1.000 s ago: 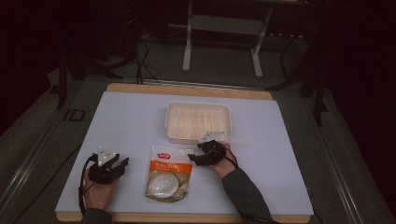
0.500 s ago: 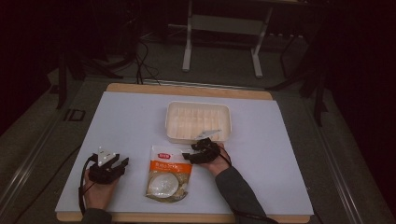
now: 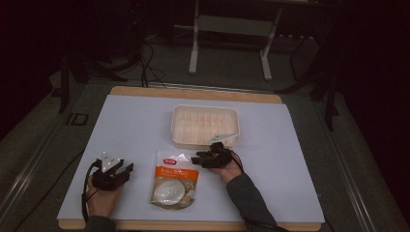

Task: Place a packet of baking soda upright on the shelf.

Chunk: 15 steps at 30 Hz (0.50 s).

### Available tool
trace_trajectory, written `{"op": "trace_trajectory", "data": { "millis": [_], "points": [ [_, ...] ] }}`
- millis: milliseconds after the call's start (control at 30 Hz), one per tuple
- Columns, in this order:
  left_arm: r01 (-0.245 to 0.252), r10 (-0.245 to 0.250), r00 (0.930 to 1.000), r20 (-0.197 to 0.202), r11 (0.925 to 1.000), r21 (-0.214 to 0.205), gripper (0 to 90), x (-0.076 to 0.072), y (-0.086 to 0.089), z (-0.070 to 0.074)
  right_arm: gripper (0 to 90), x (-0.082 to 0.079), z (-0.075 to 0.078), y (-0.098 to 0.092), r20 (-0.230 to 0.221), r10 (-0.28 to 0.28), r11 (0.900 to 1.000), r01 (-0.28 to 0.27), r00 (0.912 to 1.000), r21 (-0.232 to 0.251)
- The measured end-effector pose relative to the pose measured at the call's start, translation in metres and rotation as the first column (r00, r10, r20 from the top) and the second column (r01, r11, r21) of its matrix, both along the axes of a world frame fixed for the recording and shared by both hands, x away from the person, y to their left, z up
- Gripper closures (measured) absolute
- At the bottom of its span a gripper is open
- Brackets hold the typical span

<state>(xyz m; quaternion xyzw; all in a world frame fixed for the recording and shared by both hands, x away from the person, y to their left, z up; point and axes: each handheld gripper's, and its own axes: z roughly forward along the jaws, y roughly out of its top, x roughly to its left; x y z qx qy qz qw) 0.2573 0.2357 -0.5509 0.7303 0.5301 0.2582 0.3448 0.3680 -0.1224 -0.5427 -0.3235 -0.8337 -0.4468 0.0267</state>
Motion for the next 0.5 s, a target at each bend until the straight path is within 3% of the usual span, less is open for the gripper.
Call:
{"op": "trace_trajectory", "data": {
  "millis": [133,500],
  "points": [
    [0.000,0.000,1.0000,0.000,1.0000,0.000,56.8,0.000,0.000,0.000,57.3,0.001,-0.004,0.000,-0.011,-0.009,0.9999,0.009,0.9999,-0.014],
    [0.000,0.000,1.0000,0.001,1.0000,0.004,56.6,0.000,0.000,0.000,56.5,0.003,-0.011,-0.001,-0.044,-0.007,0.9999,0.007,0.9990,0.012]
  ]
}}
